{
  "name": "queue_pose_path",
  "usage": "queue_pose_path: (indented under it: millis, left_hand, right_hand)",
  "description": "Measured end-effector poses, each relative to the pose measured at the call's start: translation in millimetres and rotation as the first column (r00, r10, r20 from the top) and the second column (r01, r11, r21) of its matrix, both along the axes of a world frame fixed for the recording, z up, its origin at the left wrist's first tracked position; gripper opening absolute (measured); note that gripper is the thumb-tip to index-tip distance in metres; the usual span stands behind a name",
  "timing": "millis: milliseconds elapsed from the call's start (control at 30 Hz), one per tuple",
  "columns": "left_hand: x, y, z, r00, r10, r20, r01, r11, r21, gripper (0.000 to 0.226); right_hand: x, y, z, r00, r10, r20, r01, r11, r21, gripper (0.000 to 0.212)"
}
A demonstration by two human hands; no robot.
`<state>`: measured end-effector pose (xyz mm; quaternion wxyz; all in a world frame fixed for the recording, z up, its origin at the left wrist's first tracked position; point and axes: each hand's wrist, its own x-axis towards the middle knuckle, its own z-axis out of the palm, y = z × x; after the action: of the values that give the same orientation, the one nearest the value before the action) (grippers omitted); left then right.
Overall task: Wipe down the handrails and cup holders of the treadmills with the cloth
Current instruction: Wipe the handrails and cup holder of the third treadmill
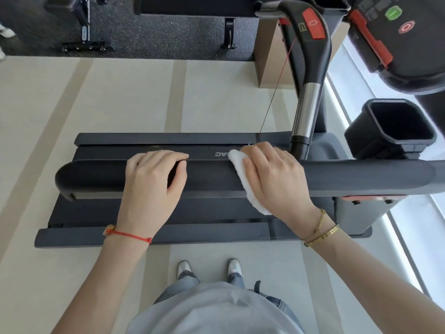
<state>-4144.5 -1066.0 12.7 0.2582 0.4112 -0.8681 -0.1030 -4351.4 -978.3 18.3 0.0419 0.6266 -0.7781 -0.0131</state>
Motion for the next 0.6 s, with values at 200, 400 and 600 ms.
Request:
queue_pose_path:
  millis: [200, 400, 600]
  left_hand:
    - [45.3, -25.1, -1.1, 1.0, 0.011, -0.026, -0.012, 1.0, 0.0, 0.023]
    - [88.3, -50.4, -3.6, 0.999, 0.025, -0.037, -0.025, 1.0, 0.001, 0.022]
    - [124.2, -70.0, -9.4, 0.996, 0.032, -0.08, -0.03, 0.999, 0.028, 0.023]
  right_hand:
    - [50.6, -33.6, -1.8, 0.998, 0.056, -0.005, -0.056, 0.998, 0.004, 0.081]
    - [96.0, -59.3, 2.2, 0.997, 0.075, 0.01, -0.074, 0.995, -0.072, 0.062]
    - [140.5, -84.7, 6.0, 0.99, 0.14, -0.009, -0.141, 0.988, -0.071, 0.045]
